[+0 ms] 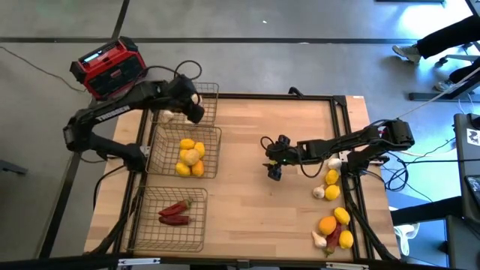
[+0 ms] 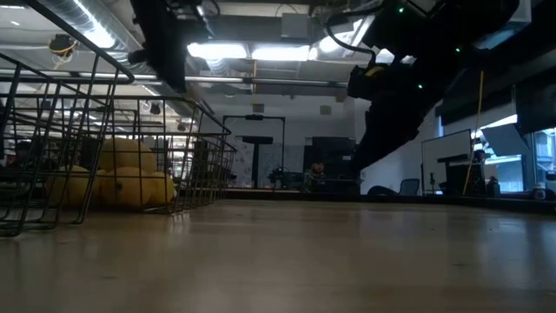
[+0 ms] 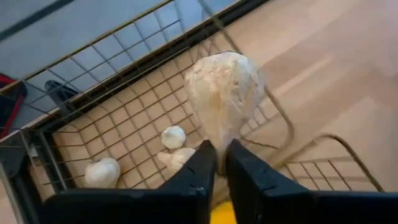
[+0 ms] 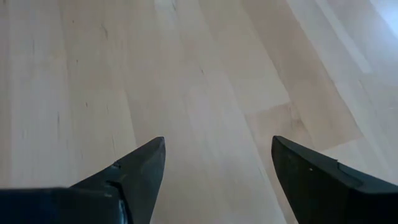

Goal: Sort produce into baskets
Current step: Put the garlic in the top wire basket

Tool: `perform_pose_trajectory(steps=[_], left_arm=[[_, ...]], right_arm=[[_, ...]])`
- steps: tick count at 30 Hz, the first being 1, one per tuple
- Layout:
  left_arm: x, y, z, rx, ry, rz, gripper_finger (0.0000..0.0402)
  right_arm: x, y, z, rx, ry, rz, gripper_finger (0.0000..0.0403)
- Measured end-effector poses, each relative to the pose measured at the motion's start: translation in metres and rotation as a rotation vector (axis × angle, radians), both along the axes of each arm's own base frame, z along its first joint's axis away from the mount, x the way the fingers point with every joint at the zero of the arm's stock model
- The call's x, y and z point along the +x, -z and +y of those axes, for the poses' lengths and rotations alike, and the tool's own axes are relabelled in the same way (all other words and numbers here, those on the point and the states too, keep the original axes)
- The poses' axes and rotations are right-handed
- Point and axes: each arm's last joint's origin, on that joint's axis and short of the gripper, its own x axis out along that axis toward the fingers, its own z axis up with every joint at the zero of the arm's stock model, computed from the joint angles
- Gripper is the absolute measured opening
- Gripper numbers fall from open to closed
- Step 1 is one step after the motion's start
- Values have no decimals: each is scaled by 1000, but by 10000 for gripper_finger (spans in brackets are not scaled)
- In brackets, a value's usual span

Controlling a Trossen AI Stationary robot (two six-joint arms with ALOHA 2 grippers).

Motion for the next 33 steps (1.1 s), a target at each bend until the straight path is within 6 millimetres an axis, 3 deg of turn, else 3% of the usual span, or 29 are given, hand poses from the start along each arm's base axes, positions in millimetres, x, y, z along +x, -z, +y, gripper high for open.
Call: perform_pose_trajectory(steps=[14,33], left_arm=[[17,47,48,-106,-74,195,31],[40,114,65,-287,-46,472,31]], right_arm=[[0,0,0,0,0,-4,289],[2,-2,0,2,0,-34,289]])
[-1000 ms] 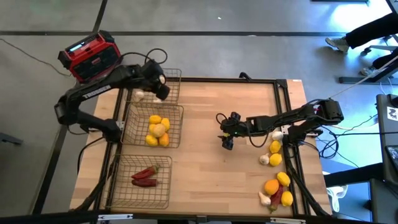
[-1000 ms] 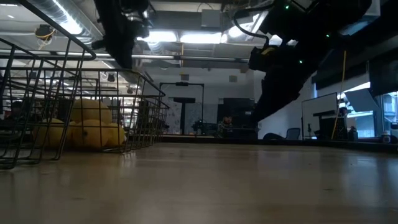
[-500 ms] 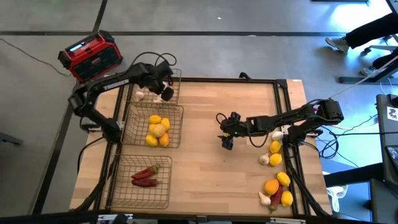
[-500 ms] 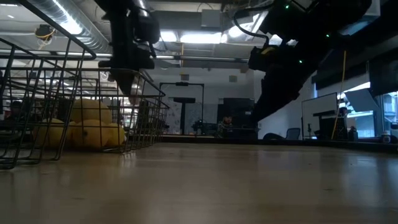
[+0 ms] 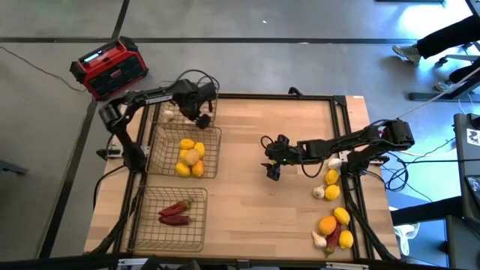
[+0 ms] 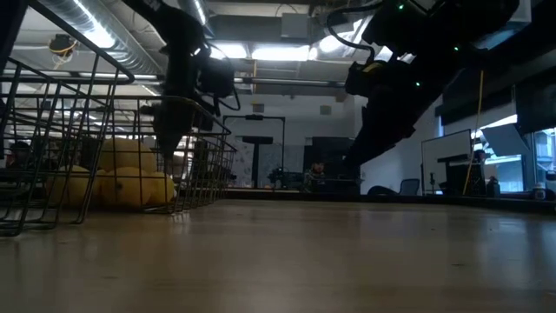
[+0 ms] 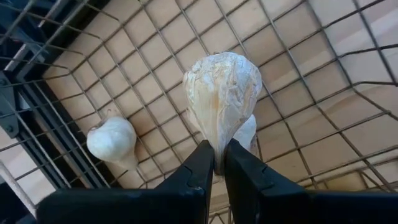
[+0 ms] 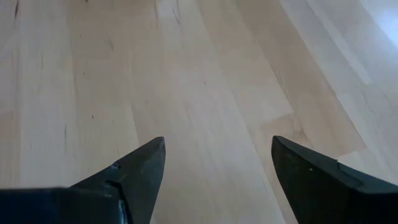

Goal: Sort produce into baskets
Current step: Put the garlic in the top wire basket

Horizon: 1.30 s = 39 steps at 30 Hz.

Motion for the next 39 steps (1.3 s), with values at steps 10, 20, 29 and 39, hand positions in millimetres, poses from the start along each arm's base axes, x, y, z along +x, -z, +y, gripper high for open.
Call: perform_pose_trajectory(steps=[10,20,29,39], left_arm=[[4,8,3,-11,26,17,31],[4,8,3,-6,31,10,31],[4,8,3,-1,11,5,105],[1,-1,-2,2,24,0,152]], right_arm=[[0,0,0,0,0,-1,289],[0,0,0,0,0,-1,289],[0,0,0,0,0,-1,289],[0,0,0,-1,-1,-1,289]])
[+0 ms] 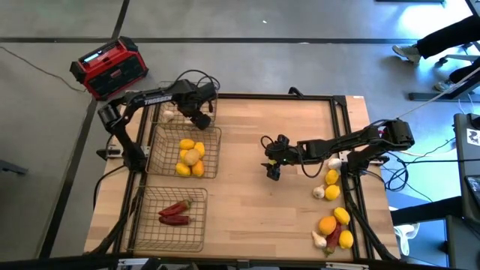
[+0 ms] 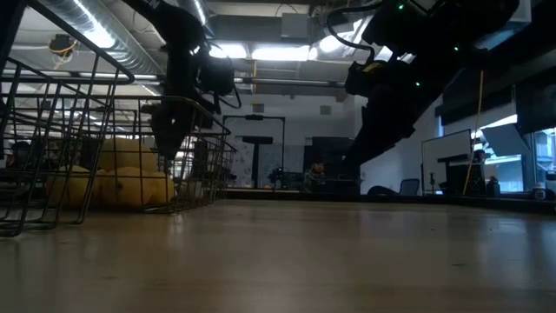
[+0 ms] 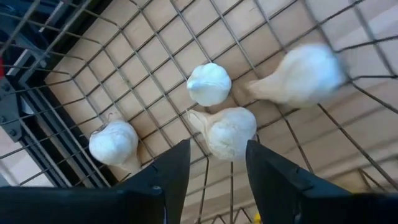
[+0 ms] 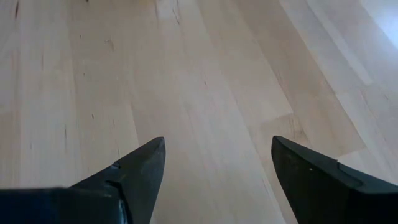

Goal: Sort produce into baskets
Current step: Put the garlic in the top wire basket

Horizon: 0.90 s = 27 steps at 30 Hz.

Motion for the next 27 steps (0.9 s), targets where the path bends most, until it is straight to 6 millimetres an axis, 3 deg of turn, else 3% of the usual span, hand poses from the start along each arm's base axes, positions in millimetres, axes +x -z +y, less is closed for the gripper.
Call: perform_pose_trajectory(steps=[9,18,22,27], left_arm=[[-10,-51,-35,106,34,-168,152],[-5,-96,-101,213,185,-435,153],[5,-100,-136,303,267,-519,153],[20,-88,-178,357,404,-635,153]], right_arm=[[0,0,0,-1,-2,0,289],[0,0,0,10,-13,0,289],[2,-2,0,8,-15,-27,289],[2,-2,1,2,-22,-21,289]])
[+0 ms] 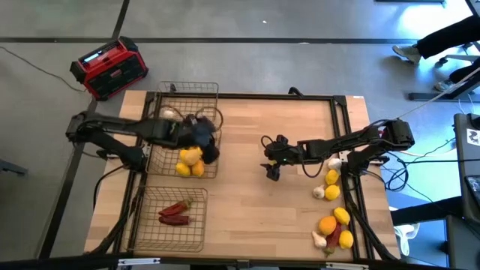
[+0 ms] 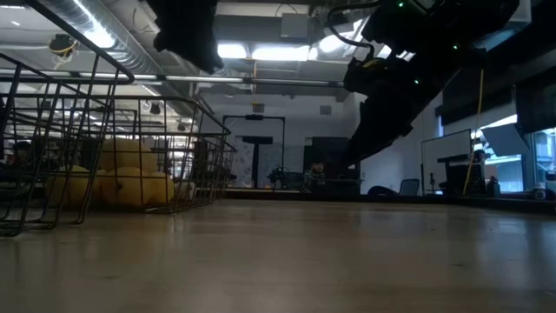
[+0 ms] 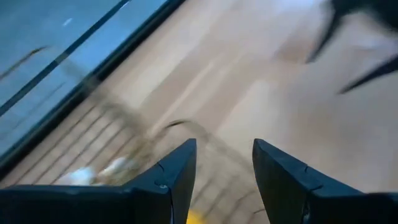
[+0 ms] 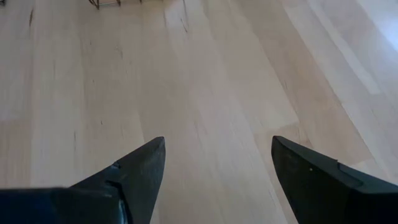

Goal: Sort produce into baskets
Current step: Put the garlic in the top wire basket

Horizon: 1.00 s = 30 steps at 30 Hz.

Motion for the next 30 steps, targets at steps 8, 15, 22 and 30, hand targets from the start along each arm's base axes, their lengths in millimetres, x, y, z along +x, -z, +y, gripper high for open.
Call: perform_pose_trajectory(steps=[8,15,22,30], left_arm=[[10,33,-44,-25,147,-171,153],[6,55,-61,-58,192,-221,153],[6,58,-62,-59,199,-240,153],[8,55,-63,-44,212,-262,153]], right_arm=[[-2,-2,3,54,-101,88,289],[-6,-12,7,140,-178,251,289],[-17,-13,25,135,-177,397,289],[-42,-26,55,120,-149,461,289]])
